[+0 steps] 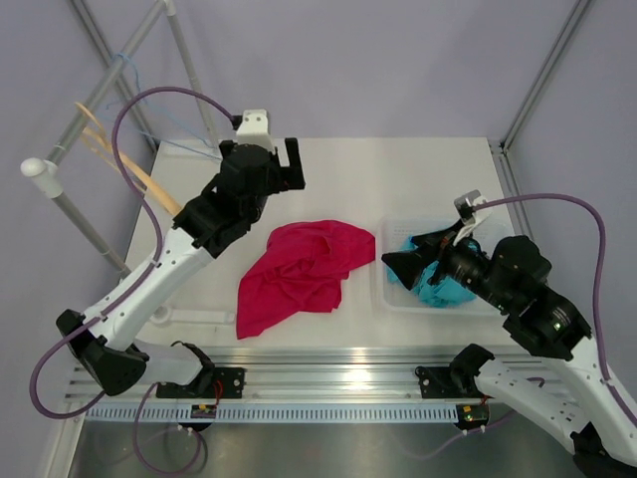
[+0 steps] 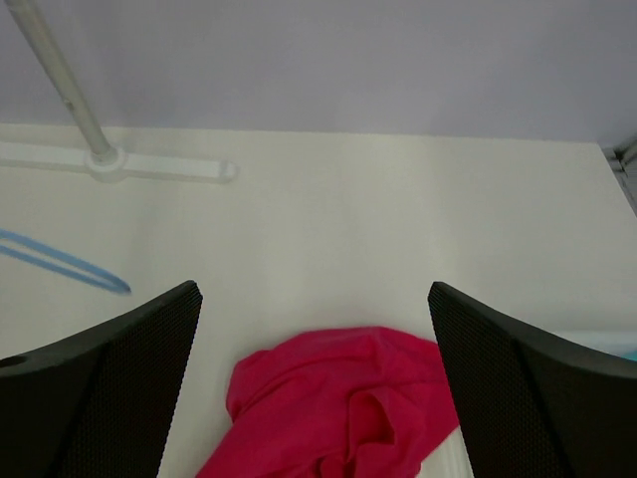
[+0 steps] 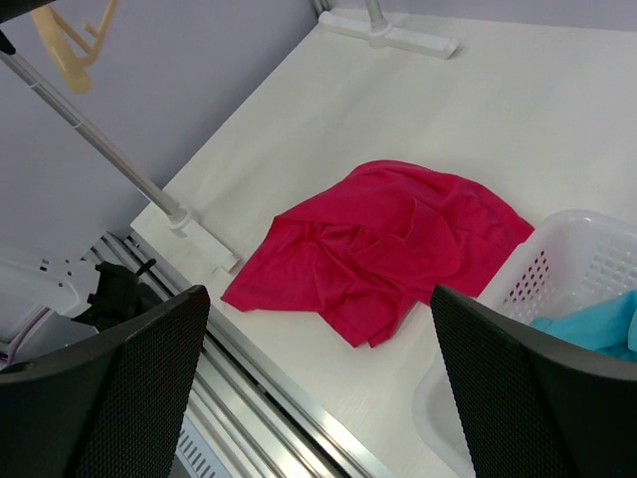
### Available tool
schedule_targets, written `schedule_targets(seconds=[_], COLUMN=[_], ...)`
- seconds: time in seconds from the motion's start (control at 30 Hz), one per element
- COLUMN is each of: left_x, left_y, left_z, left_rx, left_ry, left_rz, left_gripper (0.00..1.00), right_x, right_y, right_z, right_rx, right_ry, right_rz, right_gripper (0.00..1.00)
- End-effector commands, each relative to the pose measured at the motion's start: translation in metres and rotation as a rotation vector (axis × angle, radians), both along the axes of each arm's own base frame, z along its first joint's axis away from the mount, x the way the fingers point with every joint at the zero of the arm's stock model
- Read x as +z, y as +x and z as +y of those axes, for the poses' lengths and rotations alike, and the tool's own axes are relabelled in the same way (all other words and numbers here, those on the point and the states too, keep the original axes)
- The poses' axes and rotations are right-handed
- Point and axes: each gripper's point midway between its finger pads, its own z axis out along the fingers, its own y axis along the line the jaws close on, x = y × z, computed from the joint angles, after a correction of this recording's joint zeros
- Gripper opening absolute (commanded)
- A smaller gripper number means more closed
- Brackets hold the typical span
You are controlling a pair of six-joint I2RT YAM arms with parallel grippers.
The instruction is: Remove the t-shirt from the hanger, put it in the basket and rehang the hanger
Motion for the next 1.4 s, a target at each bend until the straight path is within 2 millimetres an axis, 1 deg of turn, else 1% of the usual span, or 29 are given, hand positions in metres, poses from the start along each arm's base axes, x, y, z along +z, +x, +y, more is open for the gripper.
schedule_targets(seconds=[0.0, 0.03, 0.07, 0.1, 0.13, 0.17, 0.2, 0.23, 0.27, 0.3, 0.33, 0.37, 0.4, 0.43, 0.47, 0.53, 0.6, 0.63, 0.67, 0.73, 0.77, 0.8, 0.83, 0.87, 0.93, 1.0, 1.03, 1.2, 1.37], left_x=[-0.039, -0.050, -0.055, -0.057, -0.042, -0.064, -0.065, -0.053, -0.067, -0.068, -0.062, -0.046, -0.052, -0.049, -0.035, -0.038, -0.029, -0.031, -0.030, -0.028, -0.026, -0.022, -0.022, -0.021, -0.021, -0.023, -0.024, -0.027, -0.033], left_y=[-0.016, -0.023, -0.032, -0.038, -0.049, -0.061, -0.070, -0.083, -0.091, -0.100, -0.106, -0.119, -0.126, -0.131, -0.143, -0.155, -0.168, -0.172, -0.175, -0.183, -0.186, -0.190, -0.192, -0.194, -0.196, -0.196, -0.196, -0.192, -0.190], left_z=[-0.020, -0.022, -0.033, -0.037, -0.041, -0.049, -0.052, -0.051, -0.050, -0.050, -0.048, -0.037, -0.032, -0.024, -0.011, -0.002, 0.007, 0.008, 0.010, 0.011, 0.012, 0.014, 0.015, 0.016, 0.021, 0.022, 0.022, 0.015, 0.013], left_rx=[-0.095, -0.122, -0.197, -0.243, -0.296, -0.368, -0.404, -0.437, -0.453, -0.475, -0.488, -0.497, -0.494, -0.484, -0.482, -0.483, -0.498, -0.510, -0.515, -0.538, -0.547, -0.553, -0.560, -0.559, -0.549, -0.544, -0.546, -0.552, -0.547], left_ry=[-0.028, -0.053, -0.083, -0.106, -0.170, -0.181, -0.204, -0.253, -0.260, -0.274, -0.301, -0.331, -0.335, -0.348, -0.386, -0.408, -0.431, -0.427, -0.429, -0.441, -0.449, -0.463, -0.466, -0.468, -0.466, -0.463, -0.461, -0.463, -0.473], left_rz=[0.092, 0.097, 0.103, 0.094, 0.040, 0.079, 0.077, 0.045, 0.065, 0.056, 0.029, -0.031, -0.034, -0.054, -0.108, -0.113, -0.142, -0.131, -0.131, -0.132, -0.137, -0.149, -0.151, -0.156, -0.160, -0.154, -0.151, -0.132, -0.131], left_gripper=[0.99, 0.99, 0.99, 0.99, 0.99, 0.99, 0.99, 0.99, 0.99, 0.99, 0.99, 0.99, 0.99, 0.99, 0.99, 0.99, 0.99, 0.99, 0.99, 0.99, 0.99, 0.99, 0.99, 0.99, 0.99, 0.99, 0.99, 0.99, 0.99], right_x=[-0.026, -0.032, -0.033, -0.046, -0.047, -0.053, -0.055, -0.050, -0.063, -0.067, -0.071, -0.070, -0.084, -0.087, -0.098, -0.109, -0.128, -0.127, -0.149, -0.156, -0.179, -0.190, -0.190, -0.209, -0.232, -0.247, -0.263, -0.308, -0.329], right_y=[0.022, 0.028, 0.035, 0.046, 0.055, 0.068, 0.075, 0.083, 0.093, 0.099, 0.104, 0.111, 0.119, 0.123, 0.132, 0.140, 0.155, 0.162, 0.169, 0.173, 0.176, 0.180, 0.178, 0.179, 0.181, 0.184, 0.181, 0.171, 0.171], right_z=[0.023, 0.027, 0.032, 0.039, 0.041, 0.049, 0.053, 0.057, 0.064, 0.069, 0.073, 0.079, 0.087, 0.093, 0.104, 0.119, 0.134, 0.139, 0.146, 0.161, 0.169, 0.171, 0.179, 0.181, 0.185, 0.183, 0.184, 0.186, 0.168], right_rx=[0.010, 0.002, -0.005, -0.017, -0.040, -0.052, -0.063, -0.077, -0.080, -0.083, -0.082, -0.079, -0.078, -0.066, -0.053, -0.029, -0.030, -0.032, -0.029, 0.016, 0.024, 0.008, 0.015, 0.008, -0.001, -0.024, -0.019, 0.009, -0.079], right_ry=[-0.024, -0.030, -0.028, -0.052, -0.058, -0.077, -0.085, -0.076, -0.099, -0.099, -0.101, -0.092, -0.111, -0.108, -0.125, -0.126, -0.145, -0.144, -0.174, -0.197, -0.239, -0.282, -0.308, -0.348, -0.384, -0.412, -0.451, -0.576, -0.699], right_rz=[0.087, 0.112, 0.118, 0.156, 0.161, 0.181, 0.192, 0.183, 0.211, 0.220, 0.223, 0.214, 0.244, 0.255, 0.288, 0.333, 0.381, 0.376, 0.413, 0.428, 0.468, 0.471, 0.471, 0.495, 0.527, 0.542, 0.555, 0.639, 0.649], right_gripper=[0.99, 0.99, 1.00, 0.99, 1.00, 0.99, 1.00, 0.99, 0.99, 0.99, 0.99, 0.99, 0.99, 1.00, 1.00, 0.99, 0.99, 0.99, 0.99, 1.00, 1.00, 1.00, 1.00, 1.00, 0.99, 0.99, 1.00, 0.99, 0.95])
